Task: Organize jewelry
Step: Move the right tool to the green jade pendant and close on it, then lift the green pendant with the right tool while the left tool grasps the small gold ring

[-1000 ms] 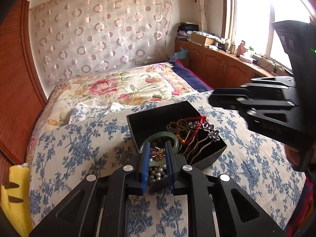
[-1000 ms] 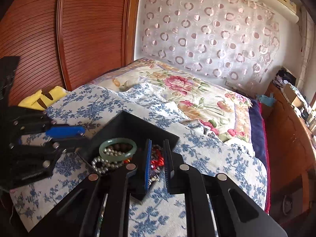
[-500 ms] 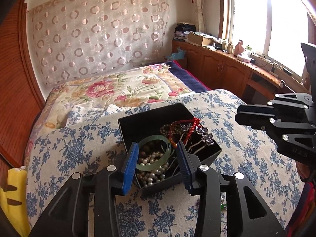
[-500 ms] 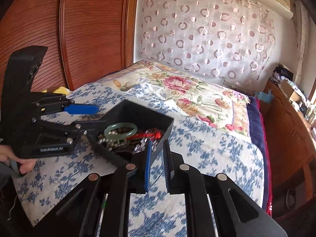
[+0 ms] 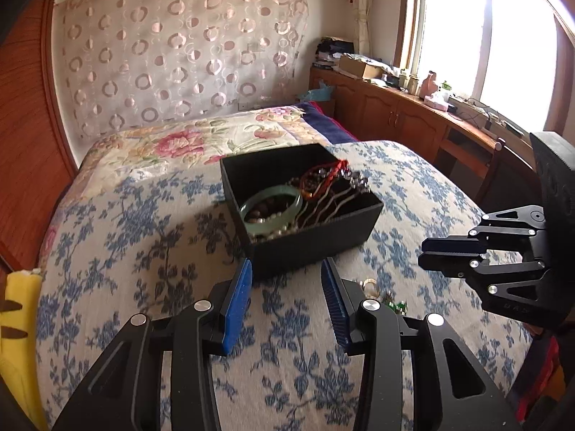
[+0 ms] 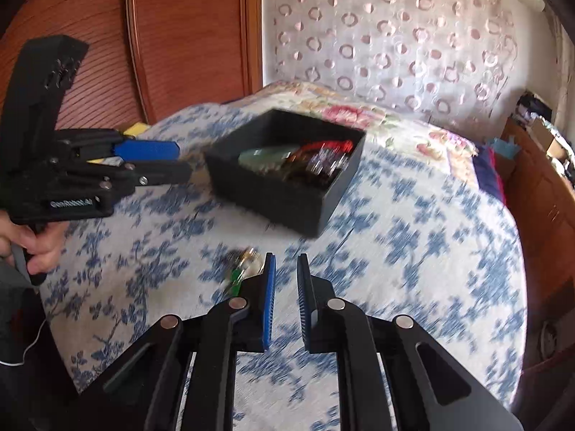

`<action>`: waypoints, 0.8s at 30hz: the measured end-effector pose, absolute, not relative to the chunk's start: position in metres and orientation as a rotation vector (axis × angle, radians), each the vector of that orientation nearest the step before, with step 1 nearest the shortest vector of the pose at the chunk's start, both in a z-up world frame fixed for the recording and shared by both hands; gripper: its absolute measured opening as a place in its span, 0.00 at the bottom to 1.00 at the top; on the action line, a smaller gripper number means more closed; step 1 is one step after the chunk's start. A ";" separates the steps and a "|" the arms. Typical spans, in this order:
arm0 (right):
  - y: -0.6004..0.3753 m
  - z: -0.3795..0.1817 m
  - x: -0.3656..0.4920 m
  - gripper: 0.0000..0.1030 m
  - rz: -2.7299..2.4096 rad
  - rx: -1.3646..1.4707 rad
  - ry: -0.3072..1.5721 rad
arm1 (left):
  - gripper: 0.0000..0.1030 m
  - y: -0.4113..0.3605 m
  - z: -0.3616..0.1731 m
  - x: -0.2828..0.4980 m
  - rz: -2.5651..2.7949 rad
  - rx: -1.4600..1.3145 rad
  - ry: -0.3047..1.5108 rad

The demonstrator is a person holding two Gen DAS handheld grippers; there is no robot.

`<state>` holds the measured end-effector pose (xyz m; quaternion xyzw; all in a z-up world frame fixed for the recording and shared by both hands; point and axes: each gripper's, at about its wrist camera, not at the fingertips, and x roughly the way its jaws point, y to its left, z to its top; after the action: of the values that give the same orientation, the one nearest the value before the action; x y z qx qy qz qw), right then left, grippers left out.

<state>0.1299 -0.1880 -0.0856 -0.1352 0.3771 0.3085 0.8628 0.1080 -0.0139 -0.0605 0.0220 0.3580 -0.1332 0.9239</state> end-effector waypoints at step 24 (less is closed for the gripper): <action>-0.153 -0.117 0.119 0.12 0.722 -0.423 0.844 | 0.38 -0.005 -0.085 0.094 -0.265 0.015 0.795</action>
<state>0.1189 -0.1530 -0.1175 -0.1994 0.3976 0.3401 0.8286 0.0937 -0.0052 -0.0847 0.0071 0.3859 -0.1286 0.9135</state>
